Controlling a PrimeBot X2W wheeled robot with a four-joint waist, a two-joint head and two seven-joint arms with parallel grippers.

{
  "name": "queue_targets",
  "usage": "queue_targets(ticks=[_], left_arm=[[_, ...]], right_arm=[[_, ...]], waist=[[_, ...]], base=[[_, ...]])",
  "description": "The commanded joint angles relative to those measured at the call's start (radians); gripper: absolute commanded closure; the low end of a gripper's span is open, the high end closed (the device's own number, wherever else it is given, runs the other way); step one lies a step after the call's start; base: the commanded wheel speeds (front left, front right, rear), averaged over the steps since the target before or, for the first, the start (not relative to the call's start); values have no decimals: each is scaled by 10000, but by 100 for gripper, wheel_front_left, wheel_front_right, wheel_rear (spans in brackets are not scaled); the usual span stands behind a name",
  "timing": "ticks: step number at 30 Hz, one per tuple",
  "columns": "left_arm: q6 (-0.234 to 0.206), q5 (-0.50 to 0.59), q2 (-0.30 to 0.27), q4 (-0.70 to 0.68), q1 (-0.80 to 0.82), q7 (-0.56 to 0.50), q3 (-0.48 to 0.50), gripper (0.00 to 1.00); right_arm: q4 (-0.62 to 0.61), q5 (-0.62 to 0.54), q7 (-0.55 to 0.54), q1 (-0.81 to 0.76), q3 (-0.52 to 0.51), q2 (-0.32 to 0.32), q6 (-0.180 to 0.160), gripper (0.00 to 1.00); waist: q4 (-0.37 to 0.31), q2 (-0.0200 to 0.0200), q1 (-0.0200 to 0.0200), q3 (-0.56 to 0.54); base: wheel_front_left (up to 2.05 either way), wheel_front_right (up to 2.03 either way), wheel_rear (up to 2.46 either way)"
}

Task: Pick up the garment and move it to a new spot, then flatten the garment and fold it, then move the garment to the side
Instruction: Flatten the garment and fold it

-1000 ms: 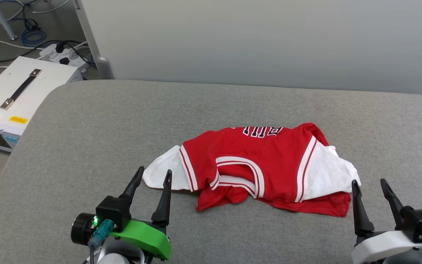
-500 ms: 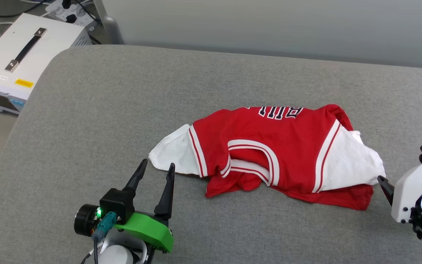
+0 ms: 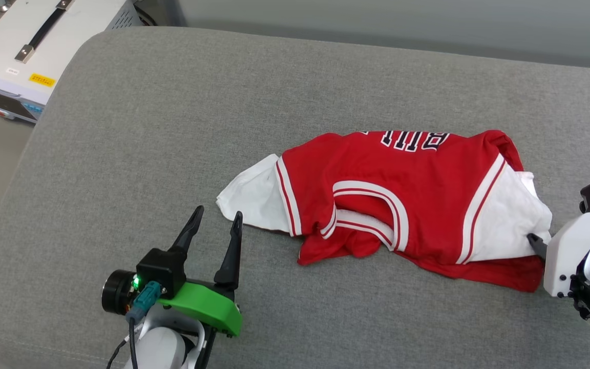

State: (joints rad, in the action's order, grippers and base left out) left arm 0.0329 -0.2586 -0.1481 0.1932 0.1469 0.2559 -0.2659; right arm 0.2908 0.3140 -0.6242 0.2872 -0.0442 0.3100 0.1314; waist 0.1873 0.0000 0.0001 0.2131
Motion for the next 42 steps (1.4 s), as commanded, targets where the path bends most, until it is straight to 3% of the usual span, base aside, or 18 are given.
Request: queue_targets(ticks=[1,8,14,27,32,35,36,37,42], left_arm=[[95,127,86,51,154,59,71,0],[180,248,236,298,43,59,304,0],[268,315,350,443,-92,59,473,0],[389,458,515,538,-453,59,795,0],[477,549,544,572,-357,59,909,0],[505,589,553,676,-290,59,917,0],[515,591,561,710,-273,59,928,0],[521,590,568,742,-269,59,937,0],[550,561,598,988,-331,59,992,0]], right_arm=[[72,-39,110,157,60,31,-7,100],[122,182,303,5,188,117,-7,100],[-532,476,176,-617,41,217,-7,100],[-3334,1106,-2046,-3367,-1137,893,-7,100],[-3119,483,-2332,-3973,-1921,1330,-7,100],[-2668,349,-2068,-3889,-1785,1245,-7,100],[-2524,344,-1858,-3791,-1733,1157,-7,37],[-2391,313,-1694,-3716,-1721,1097,-7,0],[-2156,183,-326,-3345,-1479,993,-7,0]], waist=[[19,0,-1,53],[-199,0,-1,-214],[-489,0,-1,-706],[-816,0,-1,-1216],[-792,0,-1,-995],[-789,0,-1,-945],[-797,0,-1,-951],[-808,0,-1,-971],[-926,0,-1,-1281]], base=[[0,0,0],[0,0,0],[0,0,0],[0,0,0],[0,0,0],[0,0,0],[0,0,0],[0,0,0],[0,0,0]])
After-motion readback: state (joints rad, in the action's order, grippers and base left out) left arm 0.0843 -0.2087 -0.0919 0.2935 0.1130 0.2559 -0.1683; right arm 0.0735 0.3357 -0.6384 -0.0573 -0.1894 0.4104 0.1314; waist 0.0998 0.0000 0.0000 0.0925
